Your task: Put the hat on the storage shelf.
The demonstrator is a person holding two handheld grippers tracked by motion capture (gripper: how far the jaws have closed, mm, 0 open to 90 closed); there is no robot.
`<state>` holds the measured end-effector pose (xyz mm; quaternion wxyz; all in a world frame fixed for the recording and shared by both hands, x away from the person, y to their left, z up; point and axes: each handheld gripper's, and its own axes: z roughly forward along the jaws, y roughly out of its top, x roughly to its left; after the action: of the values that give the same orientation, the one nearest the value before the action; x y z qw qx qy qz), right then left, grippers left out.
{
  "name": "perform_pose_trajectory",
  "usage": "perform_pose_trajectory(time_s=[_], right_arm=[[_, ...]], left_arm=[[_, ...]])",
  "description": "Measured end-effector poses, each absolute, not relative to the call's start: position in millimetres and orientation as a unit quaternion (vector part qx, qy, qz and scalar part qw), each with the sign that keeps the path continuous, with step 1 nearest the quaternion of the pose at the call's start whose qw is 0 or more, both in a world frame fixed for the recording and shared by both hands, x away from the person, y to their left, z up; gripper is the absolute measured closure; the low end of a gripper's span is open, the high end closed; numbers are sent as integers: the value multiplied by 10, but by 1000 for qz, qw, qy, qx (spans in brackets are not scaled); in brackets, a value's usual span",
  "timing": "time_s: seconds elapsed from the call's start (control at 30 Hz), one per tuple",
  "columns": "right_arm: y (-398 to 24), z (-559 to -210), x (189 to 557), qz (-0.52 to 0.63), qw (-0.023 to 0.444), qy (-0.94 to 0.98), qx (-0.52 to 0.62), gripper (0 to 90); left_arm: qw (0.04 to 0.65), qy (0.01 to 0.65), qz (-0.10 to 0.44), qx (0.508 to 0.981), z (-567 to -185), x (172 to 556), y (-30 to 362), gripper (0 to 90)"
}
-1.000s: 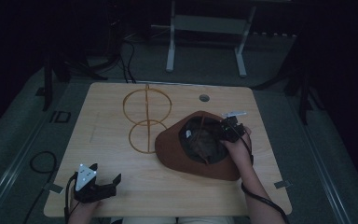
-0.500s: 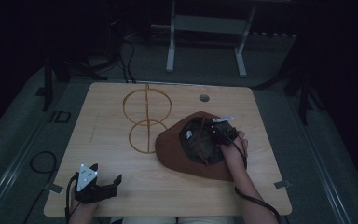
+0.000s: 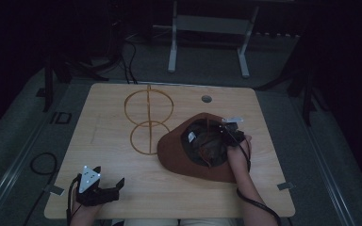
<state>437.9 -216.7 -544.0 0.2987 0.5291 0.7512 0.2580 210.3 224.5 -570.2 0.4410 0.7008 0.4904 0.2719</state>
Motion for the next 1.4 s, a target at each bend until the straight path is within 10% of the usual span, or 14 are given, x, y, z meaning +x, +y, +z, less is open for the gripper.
perform_pose_trajectory(time_s=[1.4], right_arm=[[-2526, -4210, 3554, 413, 353, 684, 487, 837]], left_arm=[[454, 408, 244, 754, -5045, 2293, 1410, 70]])
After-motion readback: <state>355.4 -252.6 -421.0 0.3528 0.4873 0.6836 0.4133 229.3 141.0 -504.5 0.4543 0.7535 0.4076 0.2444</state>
